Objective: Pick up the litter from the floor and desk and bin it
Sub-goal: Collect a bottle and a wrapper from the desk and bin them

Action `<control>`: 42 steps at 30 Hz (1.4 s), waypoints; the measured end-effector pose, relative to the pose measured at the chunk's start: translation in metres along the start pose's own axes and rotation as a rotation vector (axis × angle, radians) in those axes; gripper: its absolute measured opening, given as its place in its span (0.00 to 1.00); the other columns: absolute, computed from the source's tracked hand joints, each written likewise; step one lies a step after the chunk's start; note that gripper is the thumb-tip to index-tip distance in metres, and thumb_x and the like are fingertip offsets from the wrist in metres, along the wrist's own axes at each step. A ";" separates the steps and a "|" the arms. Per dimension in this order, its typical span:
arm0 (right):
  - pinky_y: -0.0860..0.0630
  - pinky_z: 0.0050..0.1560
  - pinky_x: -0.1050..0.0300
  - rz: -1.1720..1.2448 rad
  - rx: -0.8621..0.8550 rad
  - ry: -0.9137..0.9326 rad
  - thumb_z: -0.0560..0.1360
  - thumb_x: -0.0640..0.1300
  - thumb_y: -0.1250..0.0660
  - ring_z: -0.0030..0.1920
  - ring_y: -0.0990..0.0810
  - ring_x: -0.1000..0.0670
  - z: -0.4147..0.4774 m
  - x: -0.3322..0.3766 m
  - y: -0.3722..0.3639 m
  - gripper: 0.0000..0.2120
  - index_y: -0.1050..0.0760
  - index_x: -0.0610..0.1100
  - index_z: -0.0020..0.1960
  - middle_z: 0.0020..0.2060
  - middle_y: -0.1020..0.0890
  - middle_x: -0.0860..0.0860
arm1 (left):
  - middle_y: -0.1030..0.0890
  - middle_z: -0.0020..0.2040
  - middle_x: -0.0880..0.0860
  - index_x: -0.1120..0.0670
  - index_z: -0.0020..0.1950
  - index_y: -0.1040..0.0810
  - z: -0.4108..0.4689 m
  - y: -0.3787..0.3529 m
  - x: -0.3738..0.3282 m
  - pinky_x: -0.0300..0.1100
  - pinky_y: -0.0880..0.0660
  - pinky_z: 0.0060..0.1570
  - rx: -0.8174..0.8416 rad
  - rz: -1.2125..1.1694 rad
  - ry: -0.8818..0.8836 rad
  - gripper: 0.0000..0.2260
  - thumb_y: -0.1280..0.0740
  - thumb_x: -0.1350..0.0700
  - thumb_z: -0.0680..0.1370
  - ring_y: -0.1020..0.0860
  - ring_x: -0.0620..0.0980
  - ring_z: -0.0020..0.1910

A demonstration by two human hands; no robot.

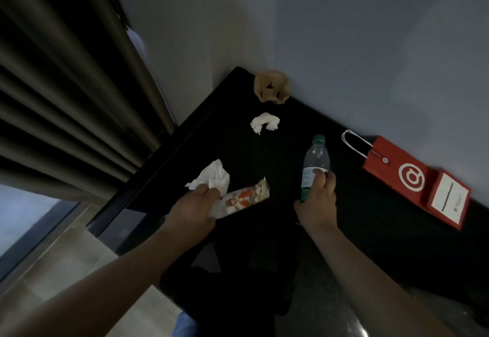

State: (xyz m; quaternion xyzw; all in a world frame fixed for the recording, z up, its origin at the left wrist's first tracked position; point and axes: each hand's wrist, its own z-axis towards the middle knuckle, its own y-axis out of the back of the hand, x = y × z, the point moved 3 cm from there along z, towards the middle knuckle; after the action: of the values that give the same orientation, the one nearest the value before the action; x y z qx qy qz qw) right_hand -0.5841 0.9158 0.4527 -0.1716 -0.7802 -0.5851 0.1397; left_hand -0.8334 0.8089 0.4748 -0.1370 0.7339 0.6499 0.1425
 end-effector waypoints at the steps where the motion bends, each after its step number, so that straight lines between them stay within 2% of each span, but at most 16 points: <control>1: 0.30 0.64 0.41 0.000 0.006 -0.023 0.68 0.39 0.26 0.71 0.39 0.35 0.001 -0.001 -0.001 0.45 0.51 0.49 0.74 0.75 0.50 0.43 | 0.25 0.51 0.58 0.59 0.55 0.23 0.006 0.003 0.005 0.48 0.23 0.41 0.026 -0.016 0.078 0.17 0.29 0.56 0.68 0.23 0.57 0.46; 4: 0.31 0.65 0.39 0.009 0.037 -0.125 0.68 0.41 0.25 0.71 0.39 0.35 0.008 -0.004 -0.003 0.52 0.60 0.54 0.76 0.75 0.51 0.43 | 0.39 0.69 0.56 0.52 0.73 0.39 0.027 0.001 0.018 0.54 0.29 0.59 0.166 0.075 0.246 0.40 0.27 0.42 0.66 0.34 0.58 0.64; 7: 0.30 0.64 0.39 0.007 0.015 -0.190 0.69 0.44 0.25 0.70 0.36 0.36 0.018 -0.006 -0.003 0.54 0.65 0.54 0.76 0.73 0.45 0.40 | 0.49 0.75 0.55 0.48 0.78 0.51 0.044 -0.010 0.023 0.57 0.33 0.65 0.297 0.023 0.294 0.49 0.26 0.39 0.65 0.42 0.60 0.71; 9: 0.27 0.60 0.41 -0.003 -0.066 -0.187 0.70 0.46 0.26 0.68 0.32 0.38 0.020 -0.005 -0.003 0.52 0.63 0.54 0.77 0.71 0.40 0.39 | 0.49 0.75 0.54 0.47 0.78 0.52 0.051 -0.020 0.026 0.56 0.32 0.64 0.339 0.033 0.293 0.48 0.27 0.39 0.66 0.43 0.59 0.71; 12: 0.24 0.55 0.44 -0.036 -0.192 -0.135 0.72 0.49 0.28 0.64 0.29 0.39 0.017 -0.001 -0.006 0.48 0.59 0.52 0.77 0.69 0.36 0.39 | 0.41 0.71 0.54 0.49 0.76 0.46 0.061 -0.029 0.028 0.50 0.29 0.60 0.276 0.119 0.252 0.42 0.30 0.38 0.68 0.39 0.57 0.66; 16: 0.23 0.51 0.46 -0.046 -0.221 -0.117 0.72 0.49 0.29 0.62 0.27 0.40 0.015 -0.001 -0.009 0.46 0.57 0.50 0.78 0.67 0.34 0.40 | 0.32 0.60 0.56 0.55 0.66 0.30 0.084 -0.027 0.029 0.44 0.27 0.51 0.196 -0.012 0.170 0.25 0.30 0.50 0.72 0.31 0.55 0.57; 18: 0.23 0.49 0.48 -0.048 -0.222 -0.112 0.73 0.49 0.30 0.61 0.27 0.41 0.015 -0.002 -0.008 0.45 0.57 0.50 0.78 0.67 0.34 0.41 | 0.30 0.57 0.56 0.56 0.62 0.27 0.101 -0.022 0.027 0.45 0.26 0.49 0.173 -0.070 0.138 0.21 0.29 0.54 0.71 0.28 0.56 0.54; 27: 0.22 0.49 0.51 -0.050 -0.210 -0.108 0.72 0.52 0.30 0.60 0.27 0.43 0.016 -0.003 -0.011 0.47 0.59 0.50 0.78 0.68 0.36 0.42 | 0.31 0.59 0.59 0.58 0.66 0.31 0.207 0.006 -0.012 0.49 0.26 0.50 0.084 -0.066 -0.019 0.26 0.27 0.55 0.70 0.28 0.58 0.55; 30: 0.22 0.49 0.50 -0.044 -0.217 -0.108 0.72 0.52 0.30 0.61 0.28 0.42 0.016 -0.004 -0.011 0.48 0.61 0.51 0.78 0.68 0.36 0.42 | 0.32 0.62 0.59 0.57 0.68 0.33 0.227 0.005 -0.025 0.52 0.25 0.54 0.120 0.000 -0.061 0.28 0.27 0.53 0.70 0.29 0.58 0.58; 42: 0.22 0.49 0.51 -0.024 -0.225 -0.102 0.71 0.53 0.30 0.61 0.28 0.43 0.018 -0.007 -0.013 0.50 0.63 0.53 0.78 0.68 0.35 0.43 | 0.35 0.71 0.55 0.55 0.72 0.35 0.246 -0.012 -0.028 0.49 0.31 0.62 0.224 0.072 -0.133 0.31 0.28 0.51 0.71 0.33 0.57 0.64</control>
State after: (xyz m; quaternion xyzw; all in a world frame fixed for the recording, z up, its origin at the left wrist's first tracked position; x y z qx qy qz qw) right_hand -0.5839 0.9292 0.4334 -0.2065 -0.7177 -0.6610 0.0729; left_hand -0.7953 1.0527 0.4466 -0.0502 0.7952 0.5762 0.1818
